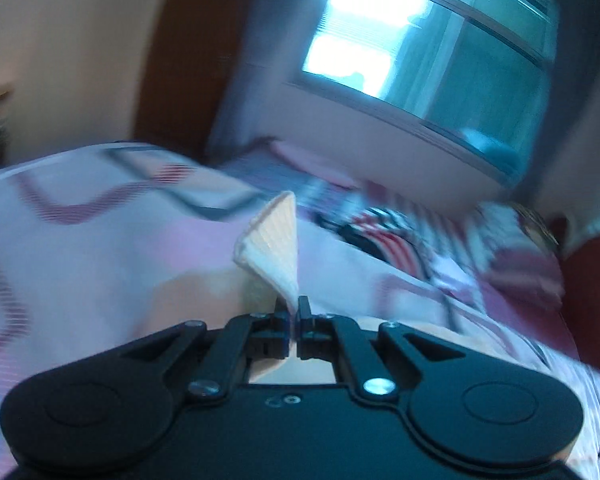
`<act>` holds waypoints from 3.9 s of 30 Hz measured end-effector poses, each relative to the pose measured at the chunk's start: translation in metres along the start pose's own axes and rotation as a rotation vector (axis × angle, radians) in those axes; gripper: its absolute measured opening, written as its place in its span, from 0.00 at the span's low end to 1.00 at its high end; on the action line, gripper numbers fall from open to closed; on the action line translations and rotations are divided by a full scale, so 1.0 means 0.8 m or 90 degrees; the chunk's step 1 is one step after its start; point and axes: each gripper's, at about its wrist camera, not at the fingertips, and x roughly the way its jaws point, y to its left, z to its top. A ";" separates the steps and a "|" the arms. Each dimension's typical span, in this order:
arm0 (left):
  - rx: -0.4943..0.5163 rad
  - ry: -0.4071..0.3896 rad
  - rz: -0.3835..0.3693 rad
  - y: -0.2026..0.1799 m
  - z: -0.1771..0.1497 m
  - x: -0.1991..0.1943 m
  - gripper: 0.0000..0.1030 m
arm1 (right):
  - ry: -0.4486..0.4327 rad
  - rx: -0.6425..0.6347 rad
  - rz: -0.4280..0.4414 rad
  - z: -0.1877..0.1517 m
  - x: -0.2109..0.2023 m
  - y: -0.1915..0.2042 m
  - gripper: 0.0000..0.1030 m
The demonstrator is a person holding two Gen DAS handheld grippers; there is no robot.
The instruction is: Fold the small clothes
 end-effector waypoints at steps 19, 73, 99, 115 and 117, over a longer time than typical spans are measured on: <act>0.354 0.145 -0.185 -0.367 -0.163 0.077 0.03 | -0.034 0.127 -0.016 0.024 -0.026 -0.145 0.48; 0.222 0.132 -0.021 -0.110 -0.124 0.040 0.18 | 0.020 0.008 0.066 0.044 0.029 -0.072 0.04; 0.289 0.085 -0.104 -0.192 -0.084 0.091 0.69 | -0.005 -0.076 0.033 0.048 0.071 -0.034 0.25; 0.260 0.084 -0.109 -0.212 -0.104 0.098 0.75 | 0.011 -0.082 0.084 0.059 0.113 0.008 0.25; 0.298 0.100 -0.119 -0.235 -0.126 0.092 0.74 | 0.033 -0.112 0.126 0.050 0.117 0.034 0.25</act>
